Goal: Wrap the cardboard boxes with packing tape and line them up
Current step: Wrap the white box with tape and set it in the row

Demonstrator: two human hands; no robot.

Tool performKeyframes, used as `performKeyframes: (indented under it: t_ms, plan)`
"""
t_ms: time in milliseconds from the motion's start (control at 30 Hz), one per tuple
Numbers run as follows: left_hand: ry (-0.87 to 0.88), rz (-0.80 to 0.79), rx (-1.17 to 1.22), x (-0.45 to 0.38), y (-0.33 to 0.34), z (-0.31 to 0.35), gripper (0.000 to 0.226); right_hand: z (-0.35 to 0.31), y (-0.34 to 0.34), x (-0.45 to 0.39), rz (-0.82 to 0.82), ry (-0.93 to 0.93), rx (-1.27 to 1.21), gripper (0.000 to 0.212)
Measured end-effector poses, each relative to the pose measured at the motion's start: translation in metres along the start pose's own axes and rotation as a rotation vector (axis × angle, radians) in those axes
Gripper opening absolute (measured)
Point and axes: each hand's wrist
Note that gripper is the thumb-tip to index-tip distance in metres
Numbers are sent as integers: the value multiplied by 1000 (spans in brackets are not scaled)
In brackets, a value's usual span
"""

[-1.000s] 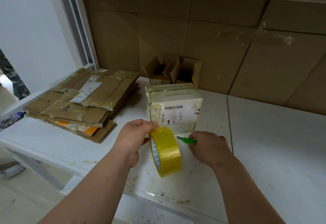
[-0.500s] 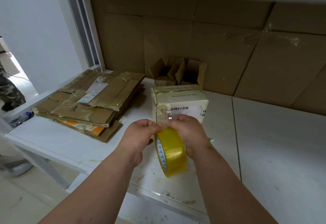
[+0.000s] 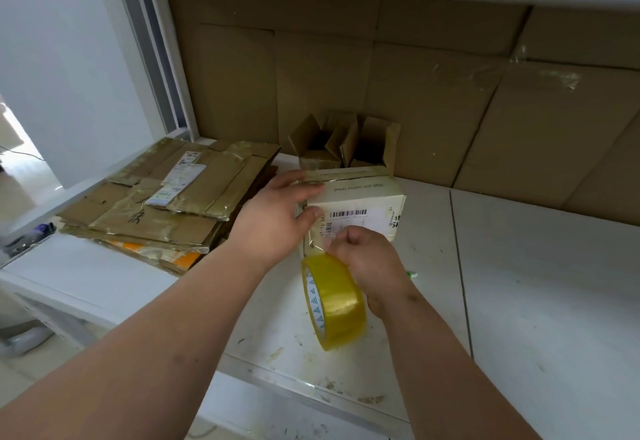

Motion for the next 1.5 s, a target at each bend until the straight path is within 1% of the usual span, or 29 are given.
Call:
performKeyframes:
  t_ms: [133,200,233,333,467,533,600,700,800,900,967,1067,1133,1233,1300,1367,1400,1467,1500]
  plan:
    - [86,50,-52,0,4,-6,40,6,-5,3,1,10,-35,25]
    - [109,75,-72,-1,4,-7,40,9,-9,4,6,18,-76,22]
    - [116,76,-76,-1,5,-9,42,10,-10,4,13,24,-92,20]
    - [163,32,-75,3,8,-16,58,11,-13,4,27,36,-130,17]
    - [151,60,-14,5,12,-20,59,10,-16,4,34,30,-134,13]
    - [126,2,44,0,8,-21,60,10,-15,2,56,12,-118,12]
    - [108,-106,100,-6,-2,-25,57,9,-14,-1,82,2,-125,12]
    - [153,-209,70,-12,-10,-32,48,10,-9,-5,96,5,-123,14]
    - [207,-184,12,-12,-8,-34,45,12,-5,-5,89,13,-118,15]
    - [270,-169,-57,-10,-7,-36,52,14,-4,-4,95,10,-138,16]
    - [270,-169,-74,-7,-7,-37,60,14,-3,-4,99,20,-138,13]
    - [241,-79,-30,-3,-5,-32,55,15,-2,-4,96,19,-134,13]
    - [202,-48,2,-3,-3,-27,53,14,-2,-2,99,13,-139,13]
    - [110,-80,63,-7,-3,-23,52,14,-4,-1,125,11,-142,14]
    - [85,-122,93,-8,-6,-22,53,14,-5,0,149,-9,-124,14]
    - [69,-151,115,-7,-8,-22,54,13,-6,1,189,-43,-128,17]
    - [61,-152,125,-6,-8,-22,53,12,-7,2,221,-76,-125,22]
    - [66,-120,130,-5,-7,-23,49,13,-8,3,319,-161,-70,29]
    - [72,-107,125,-5,-7,-23,47,16,-9,2,380,-194,-2,28]
Point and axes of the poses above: each hand's wrist, its own x-axis away from the middle knuckle, its own y-axis out of the palm, z = x × y, and after that the axes turned 9 degrees about z, right-handed
